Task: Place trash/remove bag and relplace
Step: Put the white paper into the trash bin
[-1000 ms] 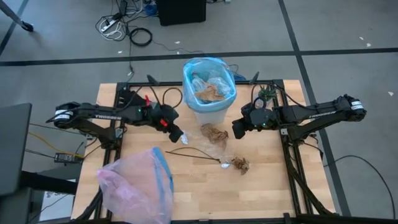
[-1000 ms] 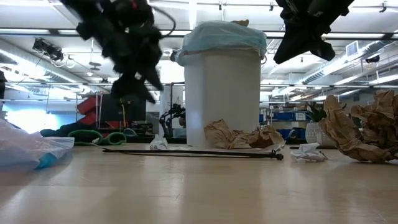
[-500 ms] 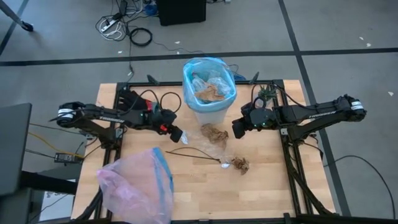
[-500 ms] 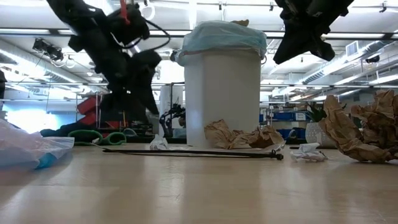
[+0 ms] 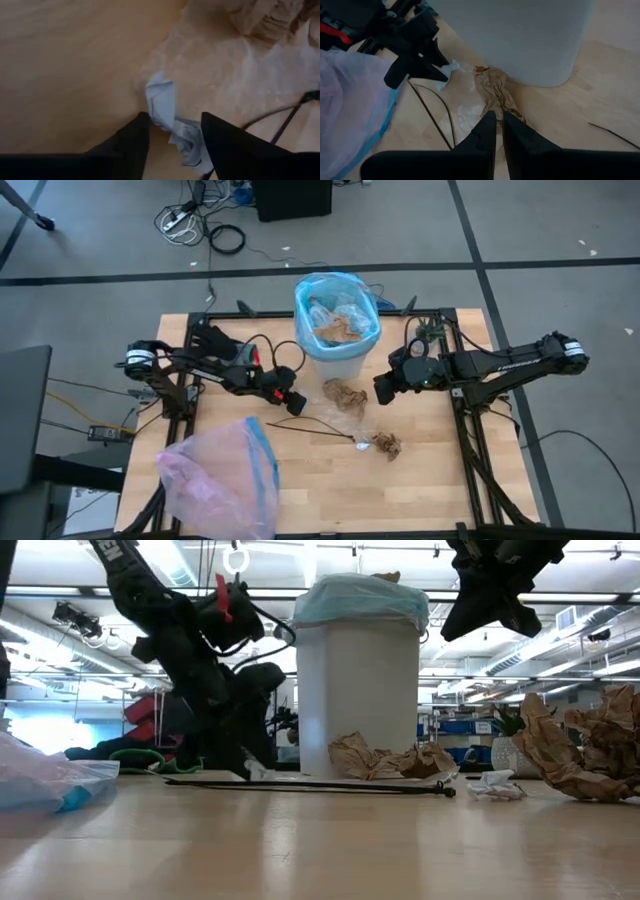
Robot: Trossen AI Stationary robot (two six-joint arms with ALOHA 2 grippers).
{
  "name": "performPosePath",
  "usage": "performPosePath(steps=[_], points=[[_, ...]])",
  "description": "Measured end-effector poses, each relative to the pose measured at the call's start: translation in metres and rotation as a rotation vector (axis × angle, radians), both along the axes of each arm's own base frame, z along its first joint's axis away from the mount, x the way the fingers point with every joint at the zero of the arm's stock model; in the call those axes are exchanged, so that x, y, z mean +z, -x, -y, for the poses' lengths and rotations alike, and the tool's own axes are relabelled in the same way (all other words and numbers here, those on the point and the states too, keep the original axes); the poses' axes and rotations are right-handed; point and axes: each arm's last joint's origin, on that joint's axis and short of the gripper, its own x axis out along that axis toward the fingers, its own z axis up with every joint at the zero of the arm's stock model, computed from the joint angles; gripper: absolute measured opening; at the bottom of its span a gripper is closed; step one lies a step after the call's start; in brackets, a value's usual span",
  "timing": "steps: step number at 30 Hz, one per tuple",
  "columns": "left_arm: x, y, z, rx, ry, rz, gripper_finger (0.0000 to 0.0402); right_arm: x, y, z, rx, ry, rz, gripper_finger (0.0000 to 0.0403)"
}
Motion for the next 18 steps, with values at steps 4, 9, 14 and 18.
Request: performPosePath(steps=[4, 9, 14, 18], points=[[-0.005, 0.000, 0.001, 0.012, -0.009, -0.025, 0.0110, 0.000, 0.000, 0.000, 0.000, -0.001, 0.002, 0.0021], [0.006, 0.000, 0.004, -0.017, 0.002, 0.019, 0.0015, 0.000, 0.000, 0.000, 0.001, -0.001, 0.001, 0.0010], [0.025, 0.009, 0.006, -0.012, 0.030, 0.039, 0.0007, 0.000, 0.000, -0.001, 0.016, -0.010, -0.002, 0.0001], [0.052, 0.021, 0.007, -0.016, 0.008, 0.089, 0.0006, 0.000, 0.000, 0.000, 0.017, -0.008, -0.003, 0.0001]])
